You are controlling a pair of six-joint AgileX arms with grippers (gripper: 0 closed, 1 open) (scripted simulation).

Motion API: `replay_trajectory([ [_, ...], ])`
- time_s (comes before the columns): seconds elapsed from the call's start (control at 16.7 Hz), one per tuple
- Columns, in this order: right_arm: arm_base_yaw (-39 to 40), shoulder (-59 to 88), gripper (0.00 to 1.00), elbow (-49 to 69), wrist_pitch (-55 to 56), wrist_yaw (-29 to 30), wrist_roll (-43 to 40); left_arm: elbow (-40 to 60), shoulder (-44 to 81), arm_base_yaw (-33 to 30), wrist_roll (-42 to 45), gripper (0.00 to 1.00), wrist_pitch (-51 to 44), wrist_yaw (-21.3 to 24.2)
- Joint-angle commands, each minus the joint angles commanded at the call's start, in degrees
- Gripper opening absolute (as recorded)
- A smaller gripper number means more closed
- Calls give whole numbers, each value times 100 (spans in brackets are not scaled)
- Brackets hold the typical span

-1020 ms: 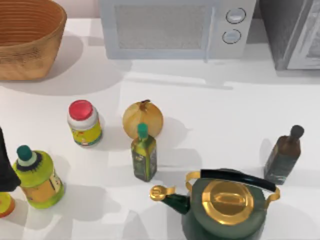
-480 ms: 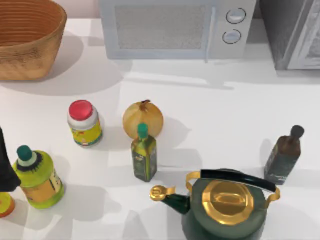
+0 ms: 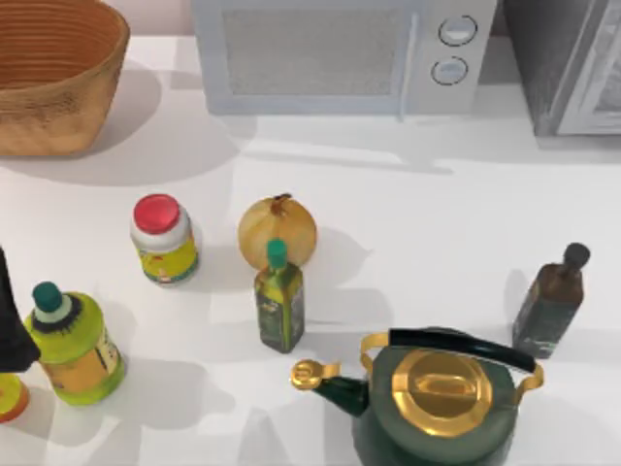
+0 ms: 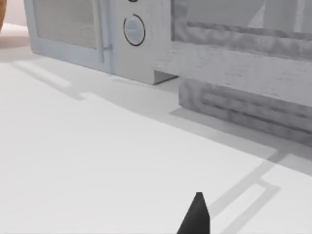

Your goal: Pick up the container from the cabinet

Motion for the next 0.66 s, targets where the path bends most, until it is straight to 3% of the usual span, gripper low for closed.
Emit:
replay_trajectory([
  [0.3,0,0,98,0,0,0,0,0,0,0,0,100,0,0],
  [0.66,0,0,100,0,0,0,0,0,0,0,0,100,0,0],
])
